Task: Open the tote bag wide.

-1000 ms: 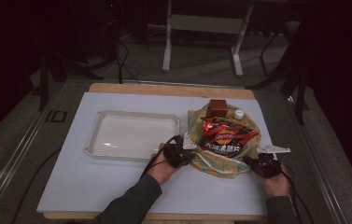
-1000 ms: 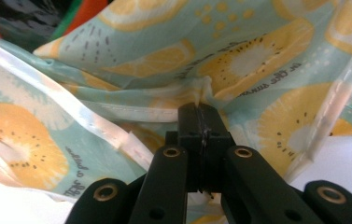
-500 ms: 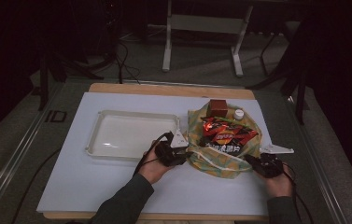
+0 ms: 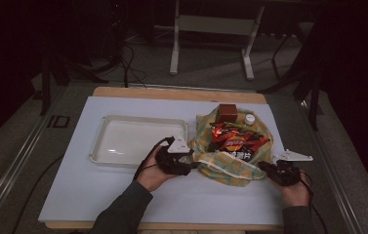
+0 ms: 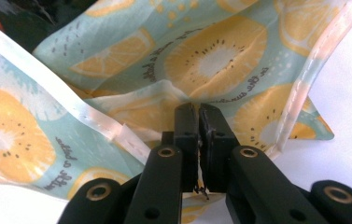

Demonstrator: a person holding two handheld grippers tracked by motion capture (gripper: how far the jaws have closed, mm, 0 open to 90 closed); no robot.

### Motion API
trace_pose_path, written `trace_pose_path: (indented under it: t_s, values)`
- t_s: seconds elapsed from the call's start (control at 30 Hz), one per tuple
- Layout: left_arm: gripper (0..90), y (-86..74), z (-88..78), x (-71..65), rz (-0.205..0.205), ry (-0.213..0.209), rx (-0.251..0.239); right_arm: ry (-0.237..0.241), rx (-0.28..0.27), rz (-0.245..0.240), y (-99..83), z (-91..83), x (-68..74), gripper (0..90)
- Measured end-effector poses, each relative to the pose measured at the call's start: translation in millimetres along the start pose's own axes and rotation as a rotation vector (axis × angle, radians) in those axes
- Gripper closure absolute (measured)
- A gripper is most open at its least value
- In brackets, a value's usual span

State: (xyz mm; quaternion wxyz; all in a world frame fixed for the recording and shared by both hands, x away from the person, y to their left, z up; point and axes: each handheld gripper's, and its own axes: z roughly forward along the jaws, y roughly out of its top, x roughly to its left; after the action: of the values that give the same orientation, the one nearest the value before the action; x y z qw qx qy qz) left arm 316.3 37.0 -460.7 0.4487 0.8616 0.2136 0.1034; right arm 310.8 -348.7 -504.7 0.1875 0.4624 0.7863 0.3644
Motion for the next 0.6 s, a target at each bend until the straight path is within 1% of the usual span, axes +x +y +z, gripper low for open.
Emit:
trace_pose_path:
  t_s: [0.07,0.17,0.23,0.3,0.33,0.37,0.43,0.47,0.53,0.6]
  values:
    - [48.6,-2.4,-1.6,-1.3,-0.003,-0.012,-0.013,0.001,-0.003,-0.004,0.8,-1.2,0.2,86.0]
    - [46.9,-5.8,-4.4,-3.1,-0.002,-0.025,-0.015,0.001,-0.003,-0.006,1.4,-2.7,0.4,86.0]
    - [46.8,-8.0,-6.2,-3.9,-0.003,-0.018,-0.021,0.002,-0.005,-0.006,1.6,-3.2,0.2,85.5]
    - [47.2,-9.8,-7.0,-4.7,-0.006,-0.009,-0.035,0.006,-0.009,-0.007,2.1,-3.8,0.3,82.8]
    - [48.4,-10.6,-6.5,-5.5,-0.008,-0.013,-0.043,0.006,-0.01,-0.009,2.5,-4.4,0.6,81.2]
    - [49.3,-11.1,-5.0,-6.7,-0.009,-0.014,-0.049,0.006,-0.012,-0.013,3.0,-5.0,0.9,80.0]
    - [51.9,-11.1,-3.0,-8.0,-0.005,-0.015,-0.046,0.01,-0.02,-0.018,4.5,-7.2,2.2,76.4]
    - [53.6,-10.4,2.4,-12.0,-0.004,-0.012,-0.047,0.009,-0.028,-0.023,5.5,-8.6,2.6,73.6]
    - [57.0,-9.3,9.8,-16.7,-0.001,-0.018,-0.049,0.006,-0.039,-0.023,7.4,-11.9,3.3,70.8]
    - [59.5,-8.4,18.4,-22.3,0.011,0.0,-0.041,0.016,-0.053,-0.028,8.9,-15.7,3.6,68.9]
